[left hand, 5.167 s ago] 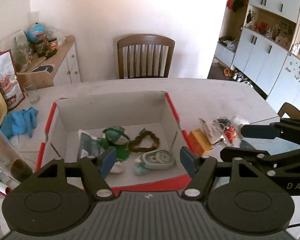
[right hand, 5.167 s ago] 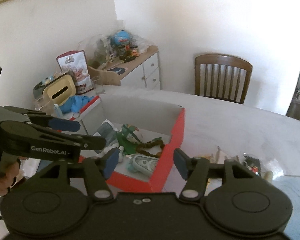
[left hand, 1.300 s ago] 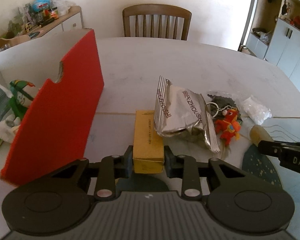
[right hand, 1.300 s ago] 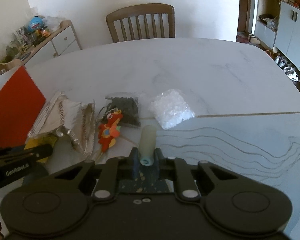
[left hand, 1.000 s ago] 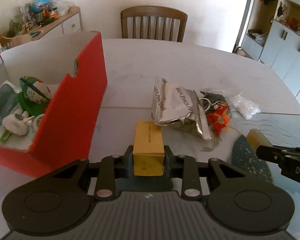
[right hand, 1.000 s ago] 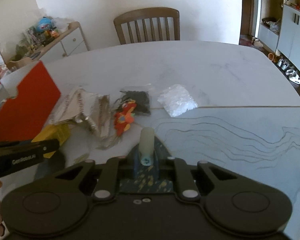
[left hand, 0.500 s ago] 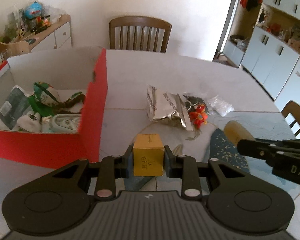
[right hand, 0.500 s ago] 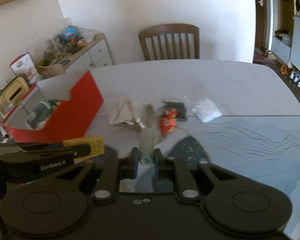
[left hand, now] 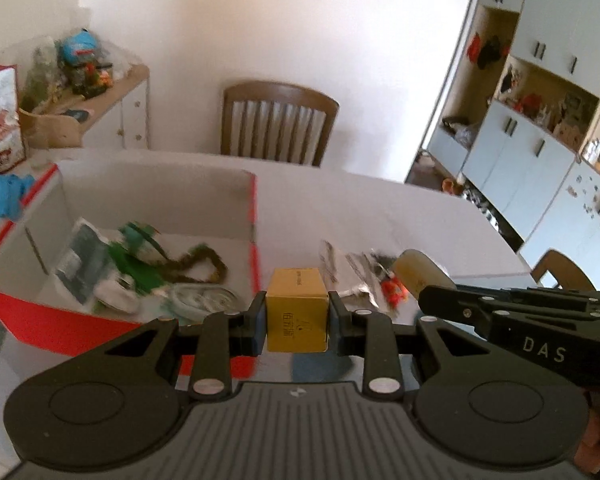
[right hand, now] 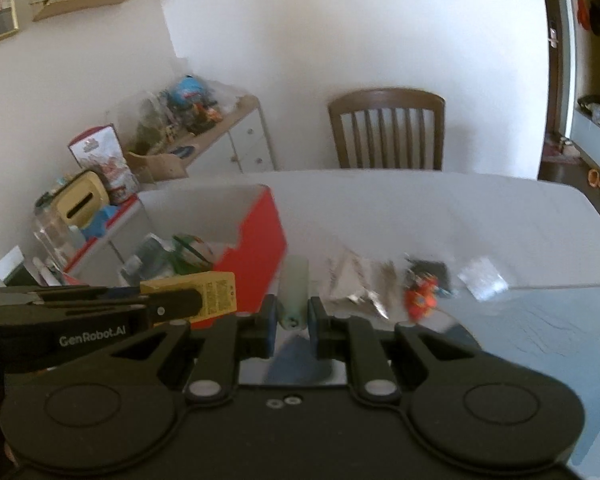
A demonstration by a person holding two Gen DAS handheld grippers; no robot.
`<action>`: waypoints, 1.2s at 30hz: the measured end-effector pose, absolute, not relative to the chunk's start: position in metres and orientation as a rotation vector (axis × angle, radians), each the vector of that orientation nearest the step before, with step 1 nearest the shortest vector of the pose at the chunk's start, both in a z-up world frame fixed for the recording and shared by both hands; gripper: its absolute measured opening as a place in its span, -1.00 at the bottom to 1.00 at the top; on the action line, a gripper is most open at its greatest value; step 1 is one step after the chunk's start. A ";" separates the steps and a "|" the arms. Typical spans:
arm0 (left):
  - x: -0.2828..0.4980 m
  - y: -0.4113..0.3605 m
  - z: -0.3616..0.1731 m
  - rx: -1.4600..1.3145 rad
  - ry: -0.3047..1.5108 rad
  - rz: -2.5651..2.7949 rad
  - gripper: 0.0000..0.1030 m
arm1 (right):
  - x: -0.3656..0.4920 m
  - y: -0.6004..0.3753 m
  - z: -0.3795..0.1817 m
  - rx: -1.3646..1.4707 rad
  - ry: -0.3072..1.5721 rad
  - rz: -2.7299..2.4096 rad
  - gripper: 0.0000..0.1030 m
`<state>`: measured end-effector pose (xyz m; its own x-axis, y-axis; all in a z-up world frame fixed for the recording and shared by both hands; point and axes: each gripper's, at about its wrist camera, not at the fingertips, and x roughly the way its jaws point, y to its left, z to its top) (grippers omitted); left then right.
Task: Organize objects
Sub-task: 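Carry the yellow box in left tool over the box while right tool carries the cylinder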
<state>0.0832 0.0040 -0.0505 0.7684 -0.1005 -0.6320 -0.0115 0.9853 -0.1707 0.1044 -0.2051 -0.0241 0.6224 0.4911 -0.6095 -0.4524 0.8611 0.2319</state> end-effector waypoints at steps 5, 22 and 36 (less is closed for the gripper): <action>0.083 0.038 -0.042 -0.170 0.664 -0.005 -0.44 | 0.106 -0.175 -0.011 0.039 0.694 0.573 -0.73; 0.117 0.122 -0.063 -0.103 0.681 0.062 -0.43 | 0.138 -0.067 -0.025 -0.075 0.736 0.619 -0.73; 0.167 0.144 -0.106 -0.077 0.810 0.009 -0.43 | 0.181 -0.009 -0.071 -0.183 0.845 0.590 -0.73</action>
